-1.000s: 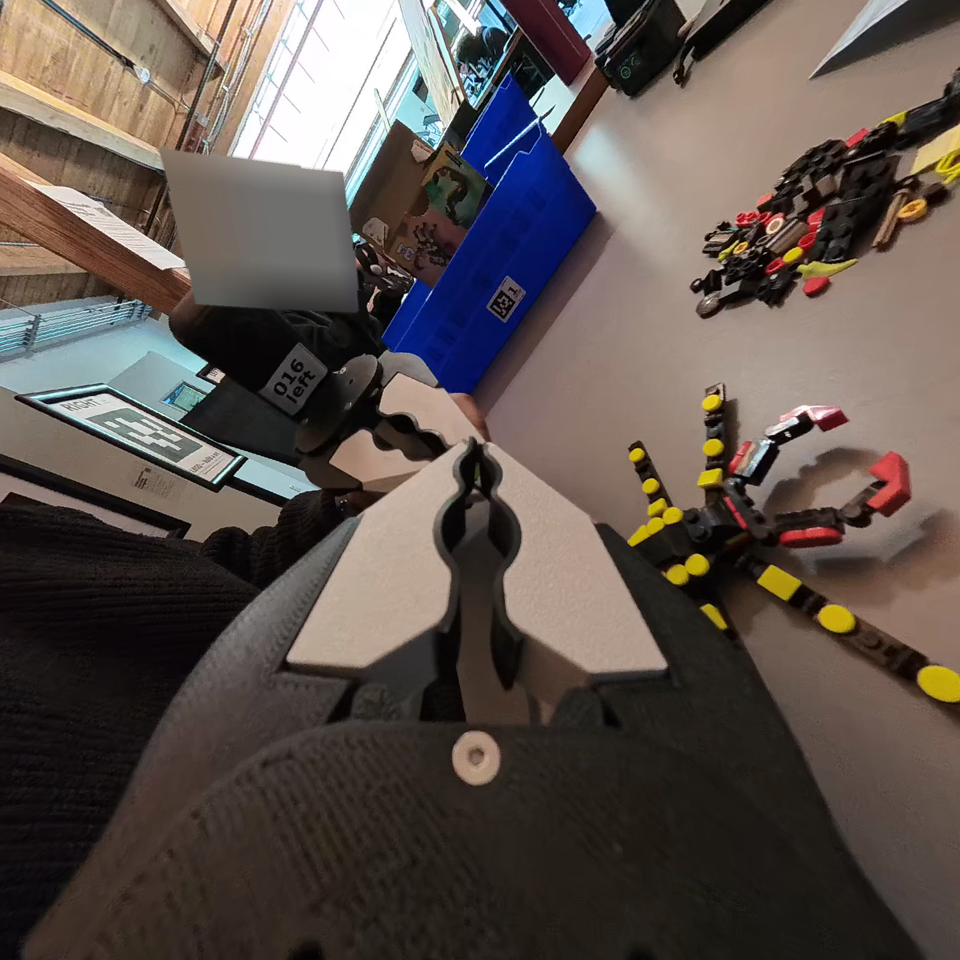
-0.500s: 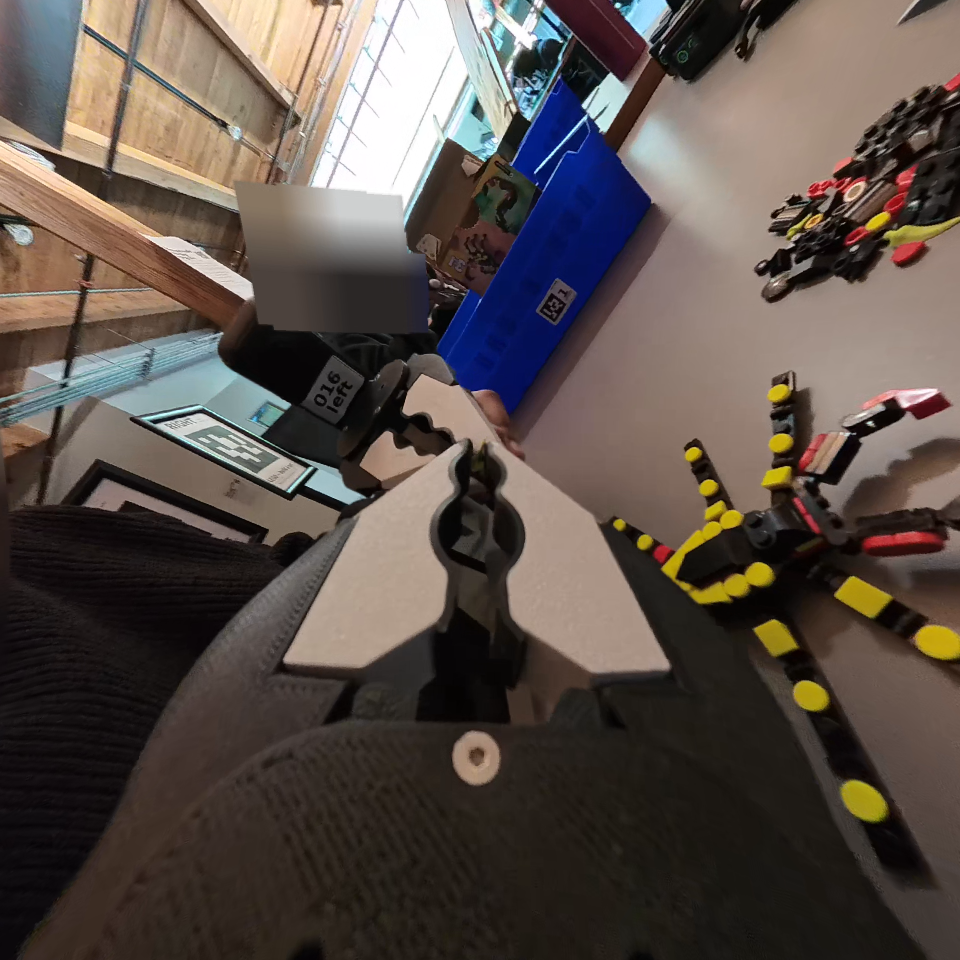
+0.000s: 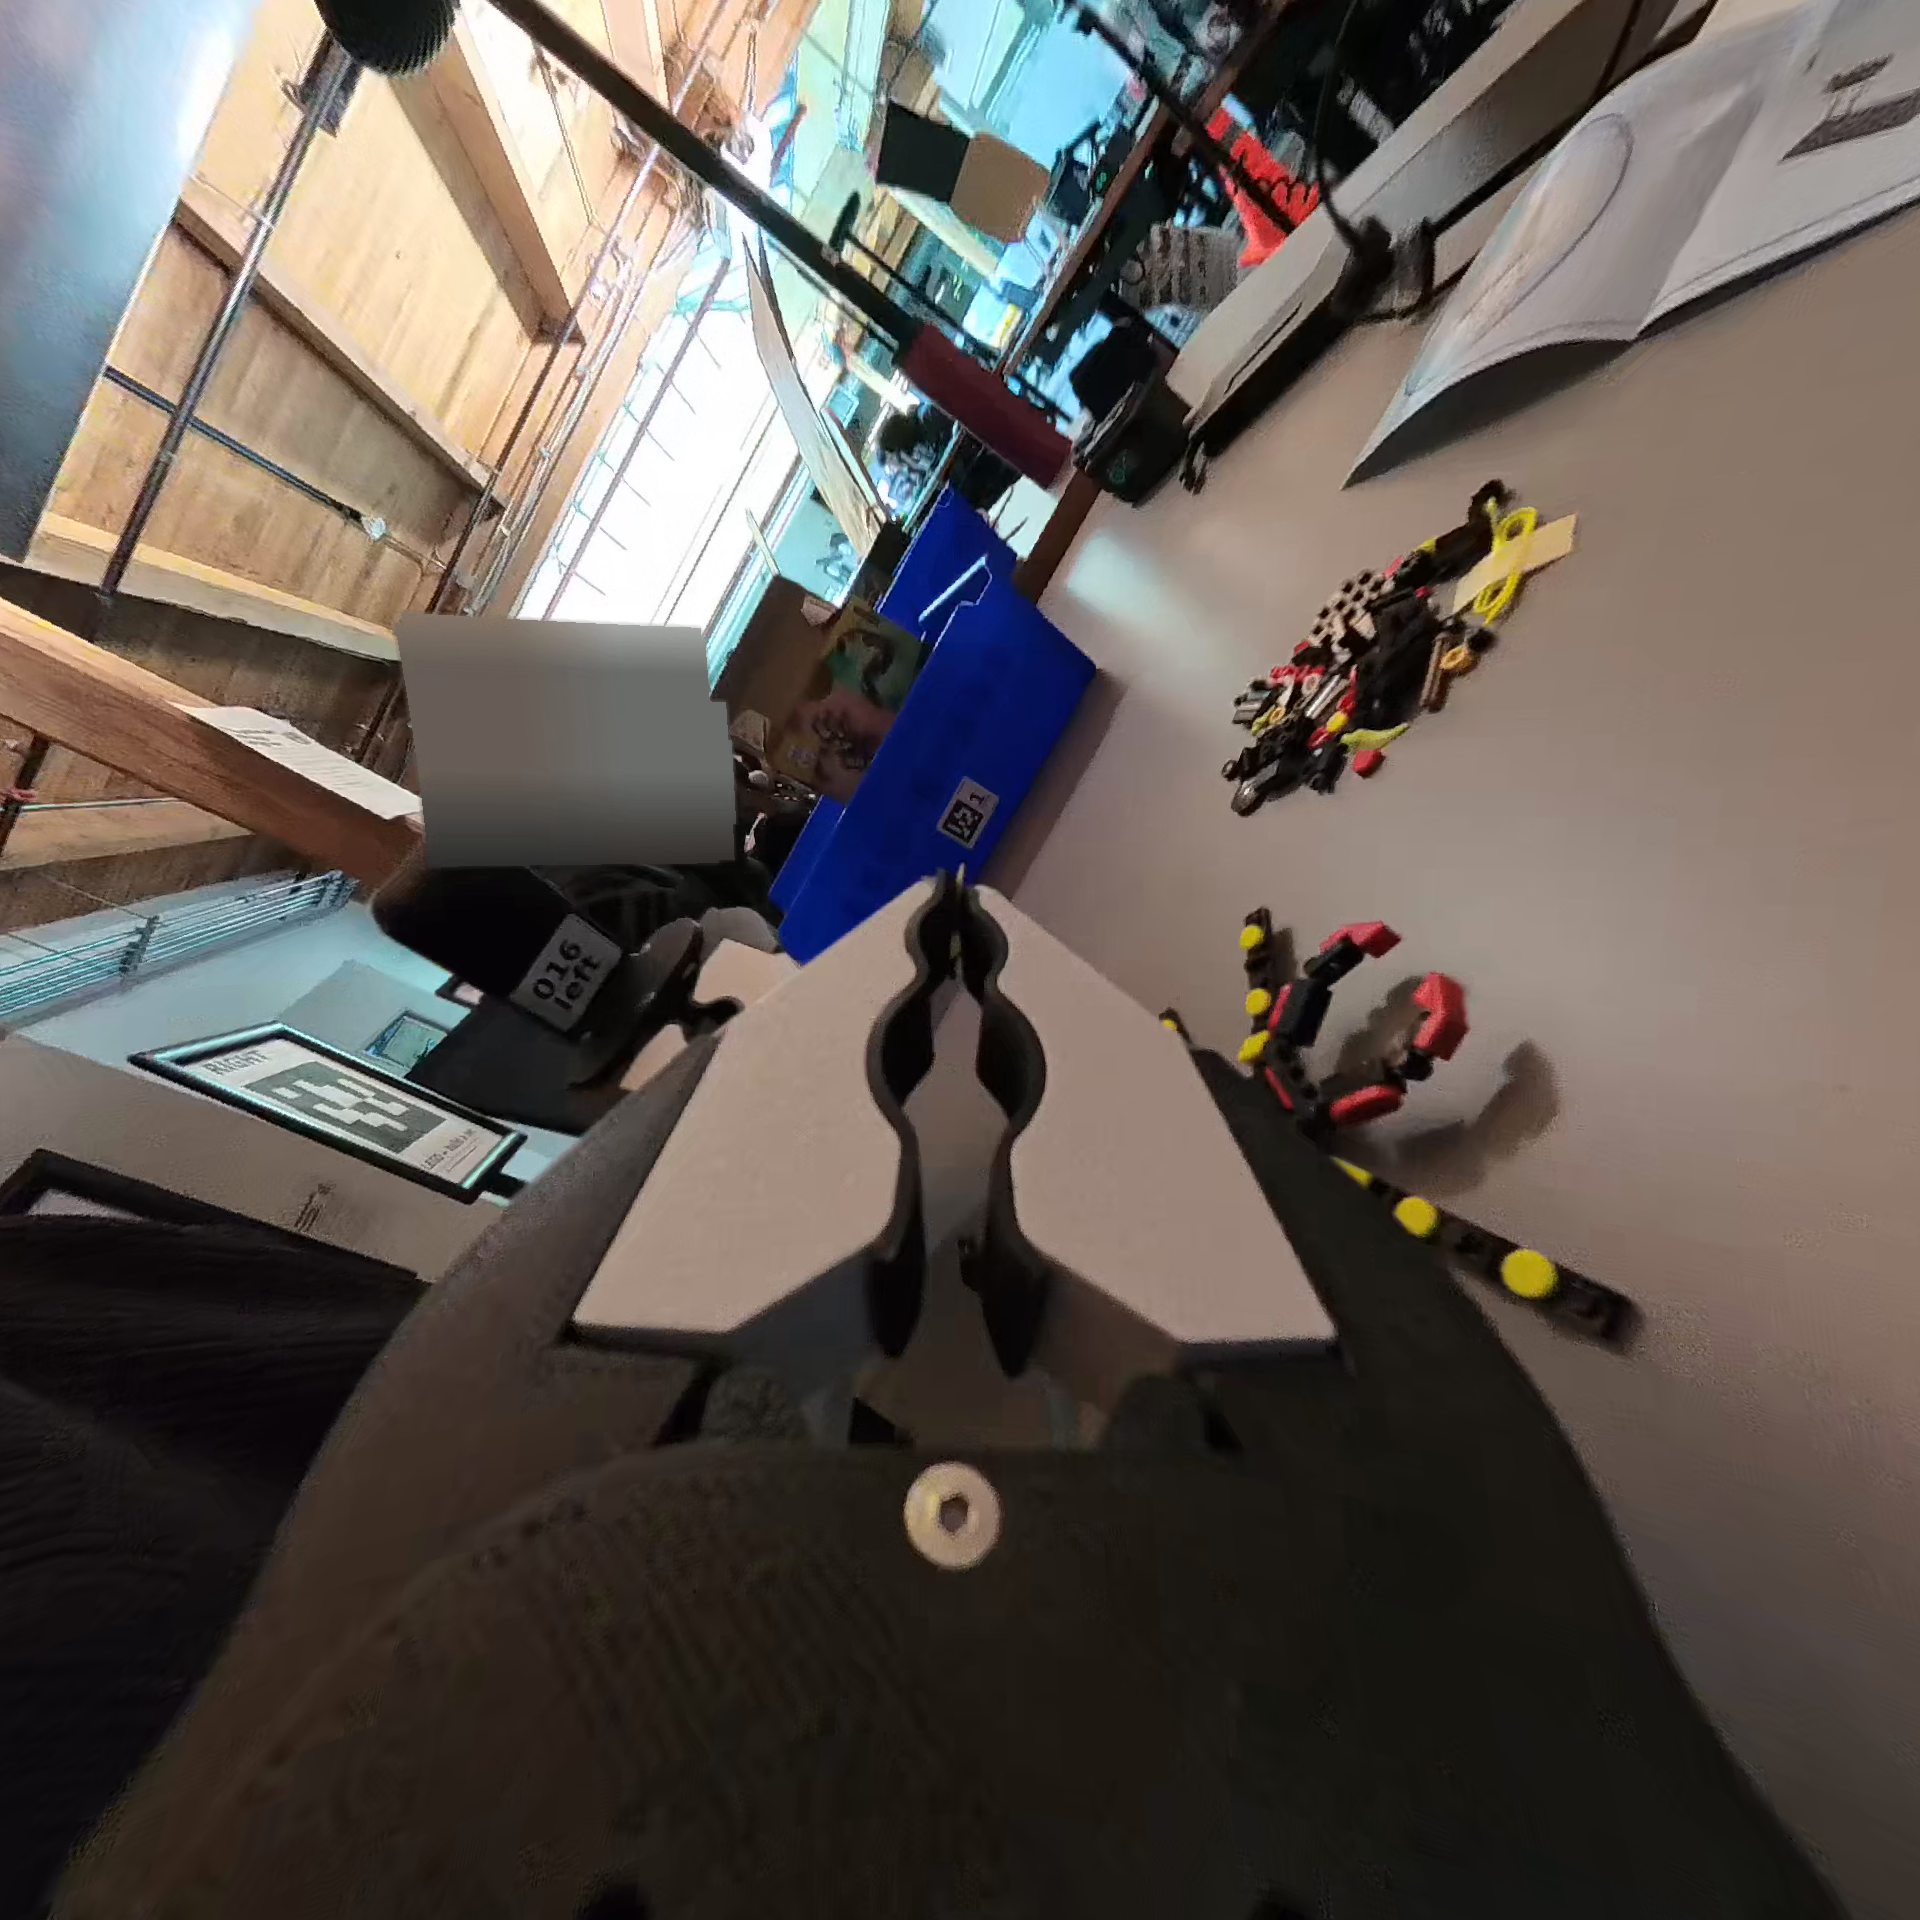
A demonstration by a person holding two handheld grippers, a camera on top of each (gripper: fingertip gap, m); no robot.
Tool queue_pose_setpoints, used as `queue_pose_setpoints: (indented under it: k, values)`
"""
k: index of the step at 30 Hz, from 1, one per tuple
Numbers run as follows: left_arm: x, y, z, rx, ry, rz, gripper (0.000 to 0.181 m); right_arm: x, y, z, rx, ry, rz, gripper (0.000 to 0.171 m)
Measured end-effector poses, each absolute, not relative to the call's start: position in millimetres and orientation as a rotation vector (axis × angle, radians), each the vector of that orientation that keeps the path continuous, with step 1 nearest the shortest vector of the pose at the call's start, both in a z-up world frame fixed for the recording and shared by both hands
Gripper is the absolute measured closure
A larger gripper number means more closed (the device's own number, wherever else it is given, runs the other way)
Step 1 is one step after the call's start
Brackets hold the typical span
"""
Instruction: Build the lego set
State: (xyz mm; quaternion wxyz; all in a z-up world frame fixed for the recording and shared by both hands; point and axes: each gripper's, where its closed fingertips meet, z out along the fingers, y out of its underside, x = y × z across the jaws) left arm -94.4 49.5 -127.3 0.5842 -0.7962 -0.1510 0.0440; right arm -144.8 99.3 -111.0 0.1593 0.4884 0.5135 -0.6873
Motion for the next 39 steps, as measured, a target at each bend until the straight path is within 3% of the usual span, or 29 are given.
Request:
queue_pose_setpoints:
  k: [4,8,11,22,39]
  values:
    - [-106.7,43.7,-124.3,-1.770,-0.401,0.131,0.181,-136.9,86.5,-104.1,1.323,1.440,-1.954,0.171]
    - [-99.5,47.8,-122.2,-1.740,-0.362,0.087,0.144,-126.0,67.5,-110.1,1.279,1.413,-1.891,0.171]
    - [-95.0,52.3,-122.2,-1.745,-0.338,0.107,0.132,-117.1,51.6,-115.3,1.250,1.442,-1.843,0.171]
    - [-98.9,49.8,-130.5,-1.793,-0.379,0.104,0.173,-108.4,36.1,-121.6,1.229,1.588,-1.816,0.170]
    - [-97.6,54.1,-146.8,-1.916,-0.332,0.237,0.170,-105.4,32.0,-124.7,1.212,1.829,-1.839,0.170]
